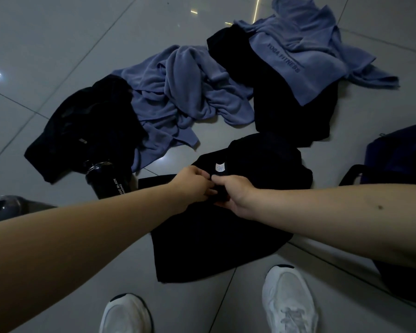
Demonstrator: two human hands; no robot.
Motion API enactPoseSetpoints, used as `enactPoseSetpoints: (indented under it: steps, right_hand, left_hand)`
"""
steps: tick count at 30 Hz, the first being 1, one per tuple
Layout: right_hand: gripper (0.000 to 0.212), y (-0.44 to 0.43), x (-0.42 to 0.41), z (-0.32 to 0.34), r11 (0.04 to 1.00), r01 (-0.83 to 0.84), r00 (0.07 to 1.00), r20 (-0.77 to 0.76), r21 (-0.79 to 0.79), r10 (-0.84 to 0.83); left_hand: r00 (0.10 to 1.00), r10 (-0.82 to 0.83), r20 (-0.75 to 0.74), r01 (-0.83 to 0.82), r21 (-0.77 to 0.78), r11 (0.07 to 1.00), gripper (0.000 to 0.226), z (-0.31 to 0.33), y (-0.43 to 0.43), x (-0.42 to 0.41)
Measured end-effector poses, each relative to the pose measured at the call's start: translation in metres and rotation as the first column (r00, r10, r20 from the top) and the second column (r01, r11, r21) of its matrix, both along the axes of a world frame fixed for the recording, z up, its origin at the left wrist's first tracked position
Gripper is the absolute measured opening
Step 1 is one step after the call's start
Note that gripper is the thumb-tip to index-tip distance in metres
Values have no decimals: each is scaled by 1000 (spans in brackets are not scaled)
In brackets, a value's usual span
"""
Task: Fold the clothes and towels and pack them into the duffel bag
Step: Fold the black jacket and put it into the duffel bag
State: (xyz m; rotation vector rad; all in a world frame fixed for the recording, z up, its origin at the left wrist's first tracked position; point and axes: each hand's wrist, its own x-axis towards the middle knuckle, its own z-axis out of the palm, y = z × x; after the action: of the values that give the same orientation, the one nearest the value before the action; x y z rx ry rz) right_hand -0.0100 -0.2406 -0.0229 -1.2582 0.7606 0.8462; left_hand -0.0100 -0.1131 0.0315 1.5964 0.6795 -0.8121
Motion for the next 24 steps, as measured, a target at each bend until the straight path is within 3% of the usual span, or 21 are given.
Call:
enactPoseSetpoints:
  steps: [2,4,6,7,10,14,16,18,21,24]
  right_hand:
    - [55,-1,-4,-3,1000,6,1000,-22,-28,-6]
    - [51,-2,-5,-4,998,19,1000,1,-57,-19]
    - [56,-4,-4,-7,996,19,1000,24,-83,-17]
    - [63,-5,-5,-4,995,4,999,34,-104,0]
    - [82,-13,-4,0,983,-110,990,66,-148,121]
    - [67,-30,-7,14,974,-182,976,97,-132,195]
    - [56,-38,-10,23,977,-184,972,129,-109,197]
    - [28,-45,-16,40,983,-174,970,163,-56,181]
    - [19,-58,-24,59,985,-169,971,170,-20,170]
    - [18,-80,-30,68,994,-111,979,171,-10,111]
  left_hand:
    - [999,31,-28,-32,-39,999,20,1,-1,0]
    - [999,-46,6,46,25,999,17,1,-1,2]
    - [974,-205,93,185,190,964,13,-5,0,10]
    - [929,-333,160,267,332,905,12,-10,1,17]
    - [643,-710,285,388,678,624,37,-18,1,41]
    - [97,-964,248,573,778,258,88,-28,-8,72]
    - [-130,-977,167,559,826,67,87,-33,-15,83]
    - [-259,-962,85,526,848,-66,65,-36,-23,88]
    - [-294,-950,109,521,852,-63,34,-42,-27,93]
    - [-187,-960,210,602,797,57,23,-40,-23,91]
